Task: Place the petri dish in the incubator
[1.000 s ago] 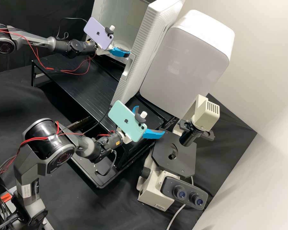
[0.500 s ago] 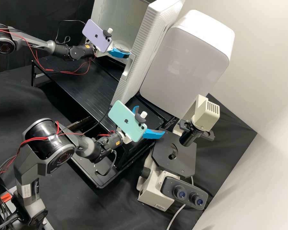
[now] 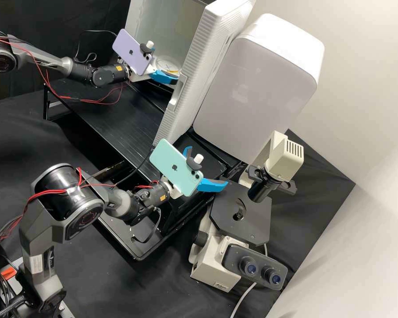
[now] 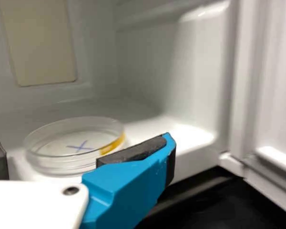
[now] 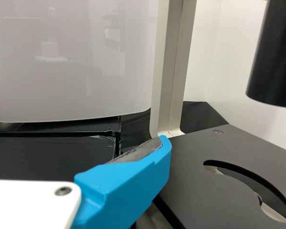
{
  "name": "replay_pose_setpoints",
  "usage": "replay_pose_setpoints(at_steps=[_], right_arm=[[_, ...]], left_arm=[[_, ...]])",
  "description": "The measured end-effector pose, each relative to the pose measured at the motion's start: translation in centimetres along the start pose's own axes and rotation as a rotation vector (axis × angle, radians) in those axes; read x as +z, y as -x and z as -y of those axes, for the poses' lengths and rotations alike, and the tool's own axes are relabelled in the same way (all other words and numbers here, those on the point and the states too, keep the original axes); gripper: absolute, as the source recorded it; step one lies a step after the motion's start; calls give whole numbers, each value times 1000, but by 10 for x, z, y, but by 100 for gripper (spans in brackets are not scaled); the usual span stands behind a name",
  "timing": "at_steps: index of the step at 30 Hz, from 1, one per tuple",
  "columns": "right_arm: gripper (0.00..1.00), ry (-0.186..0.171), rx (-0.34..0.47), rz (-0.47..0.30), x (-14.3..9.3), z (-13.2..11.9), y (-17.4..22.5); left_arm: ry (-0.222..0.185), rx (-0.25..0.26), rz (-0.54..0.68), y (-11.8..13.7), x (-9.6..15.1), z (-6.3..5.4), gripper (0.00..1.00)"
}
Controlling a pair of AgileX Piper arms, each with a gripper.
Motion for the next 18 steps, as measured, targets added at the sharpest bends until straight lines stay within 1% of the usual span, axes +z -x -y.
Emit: replay_pose_setpoints(at_steps=[2,3,5,12,15,18], right_arm=[[100,0,0,0,0,0,0],[100,0,0,0,0,0,0],[100,0,0,0,0,0,0],[100,0,0,0,0,0,0],[100,0,0,0,0,0,0],[100,0,0,0,0,0,0]], left_arm=[[-17,3,25,3,6,-1,100],[-16,3,30,4,8,-2,100],[-16,-7,45,7,13,1,100],[-26,-20,72,18,21,2,100],[-28,-12,75,22,22,-2,100],[-28,-1,70,24,21,-3,100]])
